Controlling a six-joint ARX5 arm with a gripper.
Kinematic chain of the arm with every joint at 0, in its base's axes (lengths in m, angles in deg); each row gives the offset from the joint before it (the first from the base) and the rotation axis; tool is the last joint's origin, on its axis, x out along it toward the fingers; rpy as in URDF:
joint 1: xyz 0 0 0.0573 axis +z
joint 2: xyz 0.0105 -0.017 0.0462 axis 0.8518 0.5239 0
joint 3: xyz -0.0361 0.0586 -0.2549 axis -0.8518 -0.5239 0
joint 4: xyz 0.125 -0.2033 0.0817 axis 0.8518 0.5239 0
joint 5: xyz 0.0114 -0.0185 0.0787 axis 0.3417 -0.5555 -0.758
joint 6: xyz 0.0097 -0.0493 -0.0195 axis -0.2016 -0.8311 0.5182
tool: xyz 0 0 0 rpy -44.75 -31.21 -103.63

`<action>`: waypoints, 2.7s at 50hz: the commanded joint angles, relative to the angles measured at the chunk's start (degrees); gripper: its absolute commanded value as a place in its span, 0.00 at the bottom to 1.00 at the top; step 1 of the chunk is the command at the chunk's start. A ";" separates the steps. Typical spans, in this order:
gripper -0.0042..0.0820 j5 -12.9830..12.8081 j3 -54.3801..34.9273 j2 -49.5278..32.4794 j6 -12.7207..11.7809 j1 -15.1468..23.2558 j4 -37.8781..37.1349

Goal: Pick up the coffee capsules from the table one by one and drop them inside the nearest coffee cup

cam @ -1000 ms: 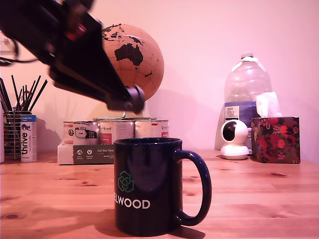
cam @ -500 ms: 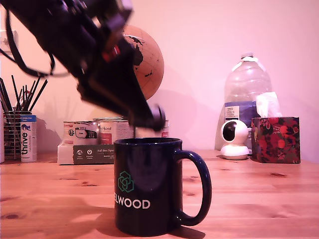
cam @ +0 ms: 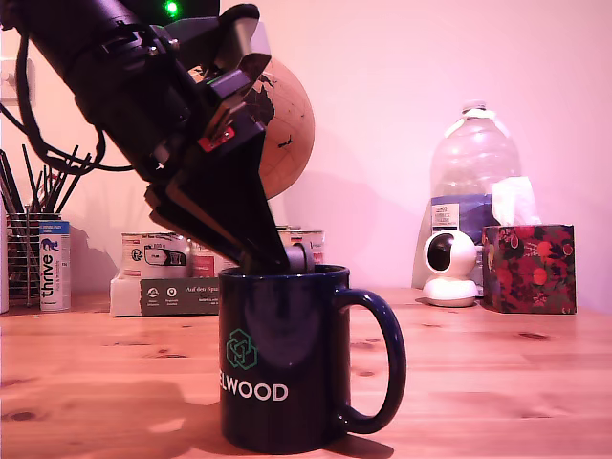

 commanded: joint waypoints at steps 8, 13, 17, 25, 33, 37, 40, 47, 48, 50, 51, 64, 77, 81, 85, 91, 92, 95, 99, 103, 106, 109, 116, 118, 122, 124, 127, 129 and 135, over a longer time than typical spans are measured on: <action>0.20 0.04 0.48 0.61 -0.37 -0.17 -0.22; 0.29 0.11 0.70 0.61 -0.35 -0.17 -0.07; 0.52 0.26 1.29 0.59 -0.33 -0.17 0.15; 0.69 0.26 3.34 0.59 -0.35 -0.17 2.27; 0.68 0.26 4.02 0.57 -0.33 -0.17 4.22; 0.60 0.35 4.02 0.57 -0.35 -0.17 5.03; 0.50 0.87 4.04 0.44 -0.35 -0.17 5.44; 0.18 0.87 4.09 -0.55 -0.35 -0.15 5.57; 0.13 0.90 4.09 -0.72 -0.35 -0.15 5.55; 0.04 0.92 4.09 -1.18 -0.35 -0.15 5.55; 0.01 0.92 4.09 -1.51 -0.35 -0.15 5.51; 0.03 0.98 4.07 -6.82 -1.27 1.49 2.12; 0.03 3.63 3.21 -11.34 -1.22 6.88 0.33; 0.03 5.27 2.25 -12.07 -1.66 8.83 -0.52; 0.03 6.34 0.72 -12.31 -1.86 10.78 -1.42; 0.03 7.78 -2.51 -12.52 -2.58 13.11 -3.61; 0.03 7.78 -3.28 -12.57 -2.58 13.42 -4.46; 0.03 8.61 -5.66 -13.14 -3.06 14.16 -6.82; 0.03 8.90 -8.92 -13.90 -4.85 14.99 -9.68; 0.03 9.29 -12.02 -14.91 -5.95 15.61 -11.47; 0.03 9.35 -14.36 -15.76 -6.95 15.93 -12.74; 0.03 9.31 -16.59 -16.83 -7.69 16.26 -13.94; 0.03 8.09 -21.59 -19.91 -11.34 16.61 -17.27; 0.03 7.89 -22.71 -20.92 -11.93 16.61 -17.81; 0.03 6.58 -24.79 -23.04 -13.03 16.61 -18.05; 0.03 6.12 -25.64 -24.00 -13.90 16.61 -18.05; 0.03 5.38 -26.67 -25.27 -15.23 16.61 -18.01; 0.03 5.14 -27.39 -26.14 -15.23 16.59 -18.03; 0.03 4.24 -29.92 -28.74 -17.97 16.55 -18.08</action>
